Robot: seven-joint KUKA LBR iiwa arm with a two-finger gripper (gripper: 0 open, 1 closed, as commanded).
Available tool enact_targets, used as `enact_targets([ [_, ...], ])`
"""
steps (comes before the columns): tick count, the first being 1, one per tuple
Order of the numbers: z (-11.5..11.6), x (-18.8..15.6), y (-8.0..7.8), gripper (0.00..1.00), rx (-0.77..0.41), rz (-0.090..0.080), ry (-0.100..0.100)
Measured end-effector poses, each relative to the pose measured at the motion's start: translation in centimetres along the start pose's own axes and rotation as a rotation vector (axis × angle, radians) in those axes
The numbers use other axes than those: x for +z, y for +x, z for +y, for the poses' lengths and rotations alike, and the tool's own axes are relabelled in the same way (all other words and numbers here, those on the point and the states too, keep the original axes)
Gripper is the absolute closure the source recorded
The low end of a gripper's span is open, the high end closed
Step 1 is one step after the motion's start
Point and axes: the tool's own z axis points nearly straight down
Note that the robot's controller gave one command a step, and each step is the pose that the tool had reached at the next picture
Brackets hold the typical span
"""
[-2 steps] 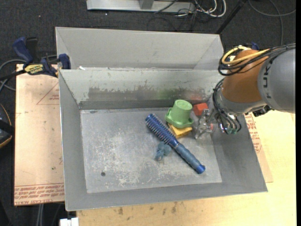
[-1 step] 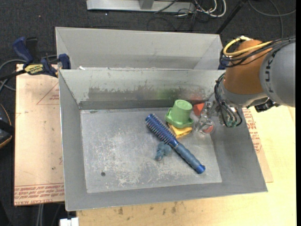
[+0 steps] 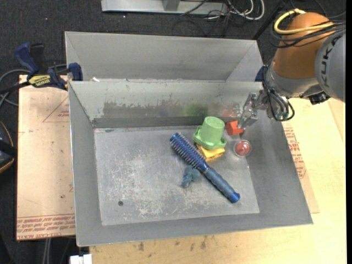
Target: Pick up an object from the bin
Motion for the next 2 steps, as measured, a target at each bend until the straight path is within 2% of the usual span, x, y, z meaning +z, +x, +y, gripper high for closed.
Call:
enact_targets([
  [1, 0.0, 0.4, 0.3, 0.0, 0.0, 0.009, 0.0],
  [2, 1.8, 6.8, 2.1, 0.0, 0.227, 0.009, 0.001],
])
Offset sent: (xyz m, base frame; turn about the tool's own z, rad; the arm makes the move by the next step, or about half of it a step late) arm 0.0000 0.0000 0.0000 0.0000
